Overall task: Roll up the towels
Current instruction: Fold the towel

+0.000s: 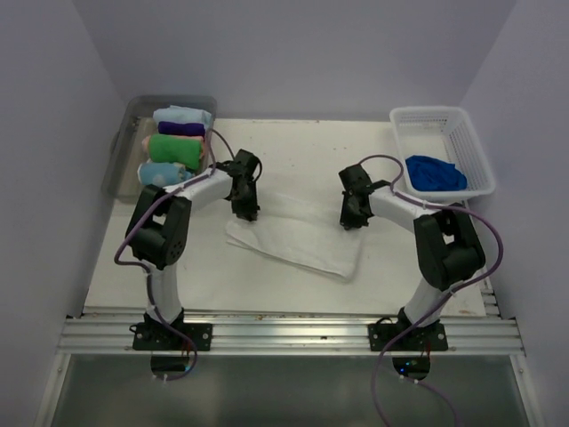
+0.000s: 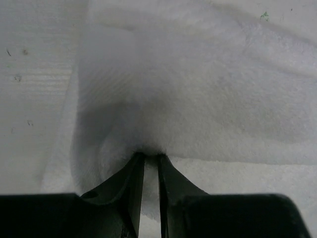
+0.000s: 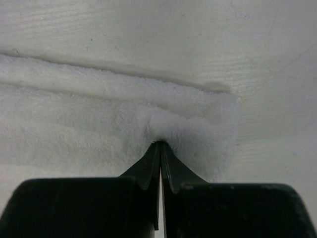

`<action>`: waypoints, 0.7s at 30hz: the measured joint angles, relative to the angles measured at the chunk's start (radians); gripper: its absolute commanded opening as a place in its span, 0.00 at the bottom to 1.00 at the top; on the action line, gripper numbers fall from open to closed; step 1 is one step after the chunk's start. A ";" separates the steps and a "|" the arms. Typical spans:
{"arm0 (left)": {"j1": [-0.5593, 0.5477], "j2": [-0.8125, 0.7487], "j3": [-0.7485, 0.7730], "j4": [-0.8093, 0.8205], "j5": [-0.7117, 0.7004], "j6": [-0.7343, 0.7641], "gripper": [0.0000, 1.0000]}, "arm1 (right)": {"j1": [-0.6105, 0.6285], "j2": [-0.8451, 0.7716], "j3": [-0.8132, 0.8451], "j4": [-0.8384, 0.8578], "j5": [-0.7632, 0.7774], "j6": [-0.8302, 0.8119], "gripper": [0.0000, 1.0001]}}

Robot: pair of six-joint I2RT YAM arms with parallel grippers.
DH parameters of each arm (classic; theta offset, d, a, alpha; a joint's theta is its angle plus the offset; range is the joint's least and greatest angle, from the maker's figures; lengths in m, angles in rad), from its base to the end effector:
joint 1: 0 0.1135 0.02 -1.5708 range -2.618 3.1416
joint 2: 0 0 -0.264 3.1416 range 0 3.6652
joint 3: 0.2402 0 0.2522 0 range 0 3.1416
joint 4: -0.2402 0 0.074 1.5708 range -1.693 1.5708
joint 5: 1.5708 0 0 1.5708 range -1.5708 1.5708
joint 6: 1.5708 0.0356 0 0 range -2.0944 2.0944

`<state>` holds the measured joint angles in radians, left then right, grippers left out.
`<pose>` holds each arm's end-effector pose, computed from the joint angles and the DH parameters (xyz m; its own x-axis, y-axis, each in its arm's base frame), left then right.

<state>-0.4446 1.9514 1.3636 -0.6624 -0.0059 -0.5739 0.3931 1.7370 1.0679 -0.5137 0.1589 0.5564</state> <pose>0.3519 -0.1674 0.1687 -0.9521 -0.1478 -0.2677 -0.1054 0.9804 -0.1664 0.3110 0.1229 0.1679 -0.8966 0.1927 -0.3986 0.1774 0.9812 0.0754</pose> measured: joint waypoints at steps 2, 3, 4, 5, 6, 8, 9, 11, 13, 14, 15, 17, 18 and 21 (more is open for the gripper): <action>0.032 -0.010 -0.032 0.036 0.050 0.000 0.21 | -0.014 0.000 0.000 0.005 -0.013 0.000 0.01; 0.043 -0.019 -0.047 0.051 0.065 0.000 0.21 | -0.023 0.000 -0.001 0.008 -0.021 0.000 0.01; 0.051 -0.026 -0.061 0.066 0.080 0.000 0.21 | -0.031 -0.001 -0.006 0.016 -0.029 0.000 0.01; 0.056 -0.032 -0.073 0.079 0.091 0.001 0.21 | -0.039 -0.003 -0.011 0.022 -0.039 0.000 0.01; 0.059 -0.038 -0.080 0.085 0.097 0.002 0.22 | -0.043 -0.008 -0.019 0.031 -0.049 0.000 0.01; 0.061 -0.043 -0.083 0.086 0.104 0.005 0.22 | -0.047 -0.024 -0.037 0.047 -0.059 0.000 0.01; 0.061 -0.045 -0.083 0.085 0.105 0.010 0.24 | -0.048 -0.032 -0.045 0.055 -0.065 0.000 0.01; 0.060 -0.054 -0.080 0.071 0.103 0.017 0.25 | -0.050 -0.048 -0.060 0.059 -0.073 -0.001 0.01; 0.057 -0.067 -0.073 0.048 0.097 0.019 0.25 | -0.050 -0.074 -0.073 0.053 -0.072 -0.005 0.01; 0.053 -0.077 -0.070 0.036 0.089 0.018 0.25 | -0.050 -0.091 -0.078 0.046 -0.071 -0.008 0.02; 0.048 -0.089 -0.068 0.024 0.081 0.018 0.25 | -0.051 -0.106 -0.080 0.036 -0.070 -0.011 0.02; 0.029 -0.121 -0.068 0.003 0.069 0.017 0.25 | -0.055 -0.138 -0.080 0.023 -0.063 -0.018 0.04; 0.017 -0.136 -0.069 -0.004 0.064 0.017 0.24 | -0.056 -0.150 -0.080 0.021 -0.061 -0.020 0.04; -0.015 -0.177 -0.094 -0.005 0.056 0.012 0.22 | -0.060 -0.158 -0.070 0.011 -0.045 -0.030 0.03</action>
<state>-0.4599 1.7748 1.2694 -0.6670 0.0505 -0.5617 0.3332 1.5787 0.9977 -0.5022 0.1139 0.5266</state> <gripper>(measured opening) 0.236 0.034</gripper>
